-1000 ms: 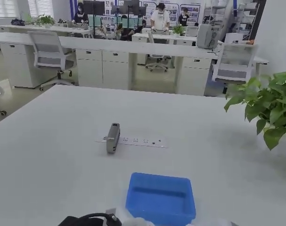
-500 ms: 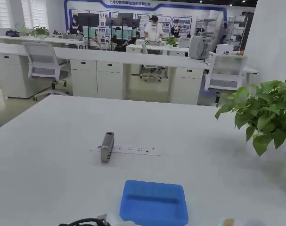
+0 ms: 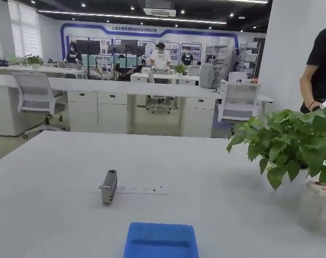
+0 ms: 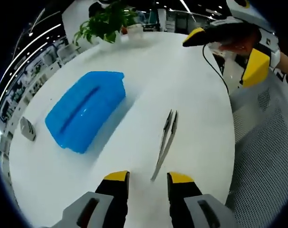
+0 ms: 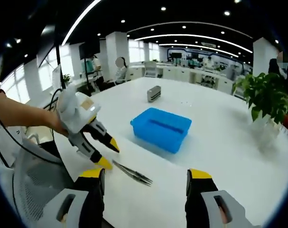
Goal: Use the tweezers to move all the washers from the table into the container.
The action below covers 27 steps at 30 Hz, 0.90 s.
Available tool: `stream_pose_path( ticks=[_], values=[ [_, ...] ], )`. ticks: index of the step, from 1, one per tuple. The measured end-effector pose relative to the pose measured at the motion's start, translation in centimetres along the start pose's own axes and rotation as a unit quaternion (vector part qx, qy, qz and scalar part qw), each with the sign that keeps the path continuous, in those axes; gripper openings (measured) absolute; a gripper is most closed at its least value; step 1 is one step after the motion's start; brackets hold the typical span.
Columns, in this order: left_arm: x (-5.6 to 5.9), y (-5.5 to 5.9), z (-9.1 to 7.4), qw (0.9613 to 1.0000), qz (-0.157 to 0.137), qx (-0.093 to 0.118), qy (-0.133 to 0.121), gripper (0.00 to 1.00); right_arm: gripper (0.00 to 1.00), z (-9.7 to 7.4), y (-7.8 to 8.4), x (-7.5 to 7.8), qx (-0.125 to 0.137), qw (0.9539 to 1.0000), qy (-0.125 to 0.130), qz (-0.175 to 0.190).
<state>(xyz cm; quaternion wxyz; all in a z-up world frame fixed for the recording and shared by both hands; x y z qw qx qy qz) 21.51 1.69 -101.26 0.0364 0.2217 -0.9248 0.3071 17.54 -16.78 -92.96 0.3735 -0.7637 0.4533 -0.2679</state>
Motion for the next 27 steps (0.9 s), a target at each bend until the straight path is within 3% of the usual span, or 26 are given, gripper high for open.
stream_pose_path(
  ticks=[2, 4, 7, 8, 15, 16, 19, 21, 23, 25, 27],
  values=[
    [0.5, 0.2, -0.5, 0.9994, -0.025, 0.019, 0.011, 0.42, 0.75, -0.1, -0.1, 0.1, 0.007, 1.0000, 0.007, -0.001],
    [0.7, 0.4, -1.3, 0.9984, -0.035, 0.043, -0.007, 0.46, 0.82, -0.1, 0.0, 0.1, 0.015, 0.9997, 0.016, -0.003],
    [1.4, 1.0, -2.8, 0.9936, -0.067, 0.089, -0.019, 0.50, 0.95, 0.2, 0.5, 0.4, 0.013, 0.9994, 0.032, -0.004],
    [1.5, 1.2, -3.2, 0.9927, -0.071, 0.095, -0.022, 0.52, 0.99, 0.2, 0.6, 0.5, 0.011, 0.9994, 0.034, -0.004],
    [2.8, 3.2, -7.5, 0.9813, -0.103, 0.141, -0.082, 0.63, 0.99, 0.0, 1.4, 0.9, 0.004, 0.9992, 0.036, 0.013],
    [3.1, 3.3, -8.3, 0.9759, -0.114, 0.157, -0.100, 0.65, 0.99, 0.0, 1.5, 0.9, 0.004, 0.9992, 0.037, 0.014],
    [3.9, 3.6, -9.7, 0.9662, -0.133, 0.189, -0.114, 0.74, 0.99, -0.4, 1.8, 0.8, 0.005, 0.9992, 0.033, 0.022],
    [4.4, 3.7, -10.6, 0.9541, -0.156, 0.223, -0.125, 0.83, 0.99, -0.4, 2.1, 0.8, 0.009, 0.9991, 0.031, 0.028],
    [4.5, 3.8, -11.5, 0.9419, -0.164, 0.251, -0.152, 0.93, 0.99, -0.5, 2.1, 0.7, 0.007, 0.9989, 0.034, 0.031],
    [4.7, 4.2, -12.1, 0.9343, -0.169, 0.257, -0.181, 0.98, 0.99, -0.6, 1.7, 0.8, 0.015, 0.9987, 0.040, 0.026],
    [4.8, 4.6, -12.5, 0.9312, -0.168, 0.252, -0.203, 0.99, 0.99, -0.6, 1.5, 0.8, 0.017, 0.9987, 0.044, 0.020]
  ],
)
Point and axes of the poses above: the centre of the closed fingertips' face, and the gripper's own axes: z roughly forward along the fingers, x roughly to its right, y roughly out of its underside, the point moved 7 cm from there along -z, roughly backward along the fingers, and after that the axes turned 14 degrees about y, right-handed, at the moved point
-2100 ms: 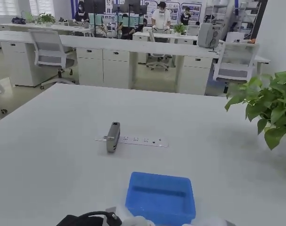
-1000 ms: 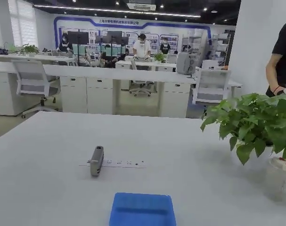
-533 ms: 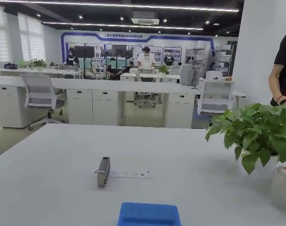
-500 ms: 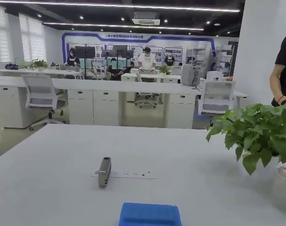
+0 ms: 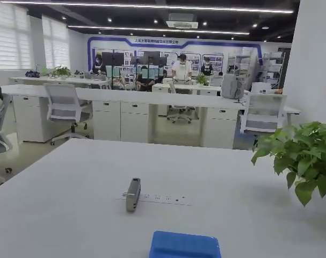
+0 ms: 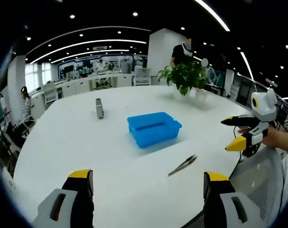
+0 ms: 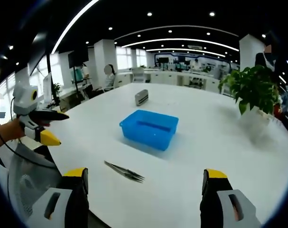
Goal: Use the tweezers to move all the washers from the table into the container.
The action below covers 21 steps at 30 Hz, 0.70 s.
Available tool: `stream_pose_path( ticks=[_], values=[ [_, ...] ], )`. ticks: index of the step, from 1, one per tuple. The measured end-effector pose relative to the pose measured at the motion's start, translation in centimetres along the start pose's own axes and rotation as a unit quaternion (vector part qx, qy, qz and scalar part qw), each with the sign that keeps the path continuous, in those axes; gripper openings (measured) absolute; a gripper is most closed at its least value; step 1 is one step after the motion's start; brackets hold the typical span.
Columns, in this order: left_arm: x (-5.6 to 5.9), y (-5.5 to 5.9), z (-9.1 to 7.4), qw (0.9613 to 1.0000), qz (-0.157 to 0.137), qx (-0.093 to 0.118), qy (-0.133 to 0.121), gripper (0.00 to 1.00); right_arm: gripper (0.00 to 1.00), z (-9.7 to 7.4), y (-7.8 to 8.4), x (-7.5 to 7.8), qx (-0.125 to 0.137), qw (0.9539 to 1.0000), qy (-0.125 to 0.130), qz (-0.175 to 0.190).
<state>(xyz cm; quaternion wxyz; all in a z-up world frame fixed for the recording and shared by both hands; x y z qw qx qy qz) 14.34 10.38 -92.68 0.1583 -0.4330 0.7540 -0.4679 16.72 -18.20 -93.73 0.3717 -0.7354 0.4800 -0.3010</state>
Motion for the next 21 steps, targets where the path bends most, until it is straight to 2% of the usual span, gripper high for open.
stream_pose_path(
  ticks=[2, 4, 6, 9, 15, 21],
  values=[
    [-0.2, 0.0, -0.5, 0.9996, 0.001, 0.010, -0.028, 0.99, 0.99, 0.0, -0.1, 0.0, 0.000, 1.0000, 0.002, -0.006],
    [-0.2, 0.1, -0.9, 0.9988, -0.003, 0.024, -0.042, 0.99, 0.99, 0.0, -0.1, 0.1, 0.004, 1.0000, 0.003, -0.007],
    [-0.5, 0.3, -1.1, 0.9981, 0.002, 0.027, -0.055, 0.99, 0.99, 0.0, -0.1, 0.0, 0.004, 1.0000, 0.001, -0.004],
    [-0.7, 0.6, -1.2, 0.9981, 0.003, 0.017, -0.059, 0.99, 0.99, 0.1, 0.0, -0.1, 0.003, 1.0000, -0.001, -0.002],
    [-0.6, 1.0, -1.2, 0.9977, -0.002, 0.017, -0.066, 0.99, 0.99, 0.2, 0.2, 0.0, 0.000, 1.0000, -0.001, 0.001],
    [-0.5, 1.3, -1.0, 0.9979, 0.002, 0.006, -0.064, 0.99, 0.99, 0.1, 0.0, -0.1, 0.001, 1.0000, -0.003, -0.002]
  ],
)
Point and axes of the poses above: the centre of the closed fingertips' face, and the gripper's own axes: z roughly forward along the fingers, x roughly to its right, y roughly out of its underside, the point moved 7 cm from there along -z, roughly backward along the fingers, and after that the axes turned 14 degrees about y, right-handed, at the moved point
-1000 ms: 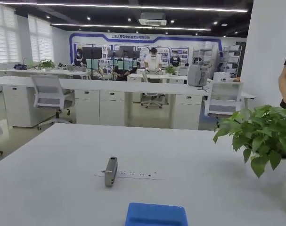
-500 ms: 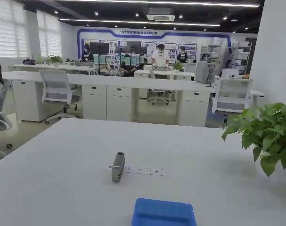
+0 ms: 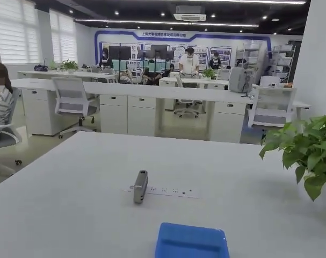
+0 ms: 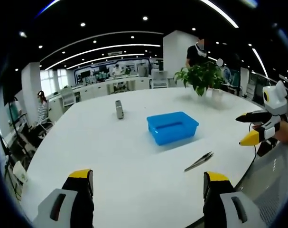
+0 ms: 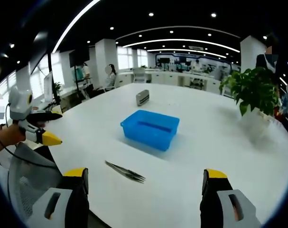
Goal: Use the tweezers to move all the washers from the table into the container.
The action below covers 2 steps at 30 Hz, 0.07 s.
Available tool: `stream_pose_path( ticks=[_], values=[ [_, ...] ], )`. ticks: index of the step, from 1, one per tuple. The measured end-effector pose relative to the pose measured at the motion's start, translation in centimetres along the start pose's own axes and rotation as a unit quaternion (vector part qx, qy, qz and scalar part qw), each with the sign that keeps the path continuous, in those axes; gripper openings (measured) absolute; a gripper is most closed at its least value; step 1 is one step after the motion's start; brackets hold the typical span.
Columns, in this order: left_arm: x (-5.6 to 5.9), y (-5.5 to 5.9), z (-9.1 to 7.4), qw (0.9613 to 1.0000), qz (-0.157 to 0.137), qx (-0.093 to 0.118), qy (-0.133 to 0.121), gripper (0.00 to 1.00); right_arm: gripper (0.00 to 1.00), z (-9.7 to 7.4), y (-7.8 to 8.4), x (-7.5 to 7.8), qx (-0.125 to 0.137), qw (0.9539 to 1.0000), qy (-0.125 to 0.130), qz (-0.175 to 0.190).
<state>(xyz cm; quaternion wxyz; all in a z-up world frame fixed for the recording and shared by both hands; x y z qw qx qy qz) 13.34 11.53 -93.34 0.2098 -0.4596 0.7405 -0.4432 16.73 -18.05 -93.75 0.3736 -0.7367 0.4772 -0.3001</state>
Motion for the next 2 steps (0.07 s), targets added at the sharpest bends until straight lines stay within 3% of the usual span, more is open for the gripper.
stream_pose_path(
  ticks=[2],
  values=[
    [-0.01, 0.03, 0.02, 1.0000, 0.001, 0.001, -0.001, 0.99, 0.99, -0.04, -0.11, 0.02, 0.001, 1.0000, 0.000, -0.001]
  ],
)
Point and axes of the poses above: the centre of the closed fingertips' face, and the gripper's own axes: z roughly forward along the fingers, x roughly to its right, y roughly out of its underside, the point moved 7 cm from there along -z, roughly backward along the fingers, and after that the axes turned 14 degrees about y, right-handed, at the moved point
